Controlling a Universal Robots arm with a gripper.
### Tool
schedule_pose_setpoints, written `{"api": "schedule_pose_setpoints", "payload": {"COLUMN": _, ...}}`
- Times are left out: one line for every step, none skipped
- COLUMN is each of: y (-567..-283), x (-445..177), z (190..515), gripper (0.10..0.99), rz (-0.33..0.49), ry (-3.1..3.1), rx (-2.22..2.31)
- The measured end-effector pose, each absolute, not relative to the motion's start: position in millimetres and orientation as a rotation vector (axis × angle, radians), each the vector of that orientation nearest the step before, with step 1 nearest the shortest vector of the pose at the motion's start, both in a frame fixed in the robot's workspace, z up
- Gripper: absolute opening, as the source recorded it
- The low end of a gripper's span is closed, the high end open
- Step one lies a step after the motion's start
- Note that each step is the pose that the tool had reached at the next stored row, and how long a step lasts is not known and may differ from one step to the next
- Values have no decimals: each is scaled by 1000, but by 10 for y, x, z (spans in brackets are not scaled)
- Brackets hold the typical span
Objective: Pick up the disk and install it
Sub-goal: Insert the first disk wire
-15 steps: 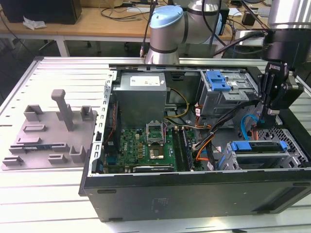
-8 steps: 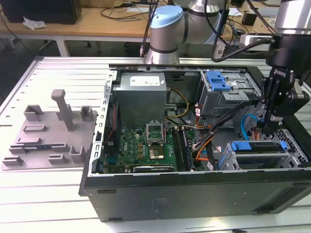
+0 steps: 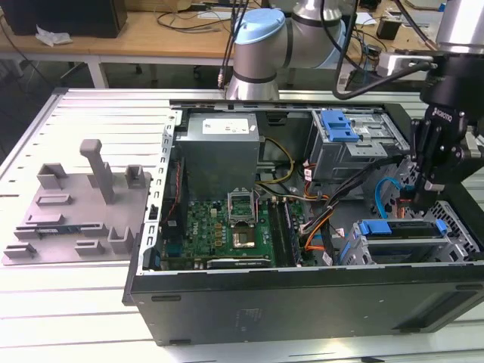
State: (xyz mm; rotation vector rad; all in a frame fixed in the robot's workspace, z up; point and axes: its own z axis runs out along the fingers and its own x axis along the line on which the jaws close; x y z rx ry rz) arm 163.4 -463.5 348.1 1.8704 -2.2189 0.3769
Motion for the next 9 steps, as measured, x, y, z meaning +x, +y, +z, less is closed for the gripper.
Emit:
{"api": "schedule_pose_setpoints", "payload": {"y": -4640, "x": 1629, "z": 3481, "gripper": 169, "rz": 378, "ry": -2207, "rx": 1889}}
{"api": "schedule_pose_setpoints", "payload": {"y": -4650, "x": 1617, "z": 3482, "gripper": 169, "rz": 379, "ry": -2197, "rx": 1904}}
{"api": "schedule_pose_setpoints", "payload": {"y": -4664, "x": 1608, "z": 3482, "gripper": 169, "rz": 376, "ry": -2196, "rx": 1909}}
{"api": "schedule_pose_setpoints", "payload": {"y": -4679, "x": 1603, "z": 3482, "gripper": 169, "rz": 372, "ry": -2198, "rx": 1912}}
{"api": "schedule_pose_setpoints", "payload": {"y": -4715, "x": 1598, "z": 3481, "gripper": 169, "rz": 358, "ry": -2205, "rx": 1920}}
{"api": "schedule_pose_setpoints", "payload": {"y": -4728, "x": 1598, "z": 3481, "gripper": 169, "rz": 347, "ry": -2210, "rx": 1928}}
{"api": "schedule_pose_setpoints", "payload": {"y": -4737, "x": 1597, "z": 3482, "gripper": 169, "rz": 329, "ry": -2216, "rx": 1944}}
{"api": "schedule_pose_setpoints", "payload": {"y": -4744, "x": 1597, "z": 3482, "gripper": 169, "rz": 313, "ry": -2221, "rx": 1957}}
{"api": "schedule_pose_setpoints", "payload": {"y": -4750, "x": 1597, "z": 3482, "gripper": 169, "rz": 302, "ry": -2224, "rx": 1966}}
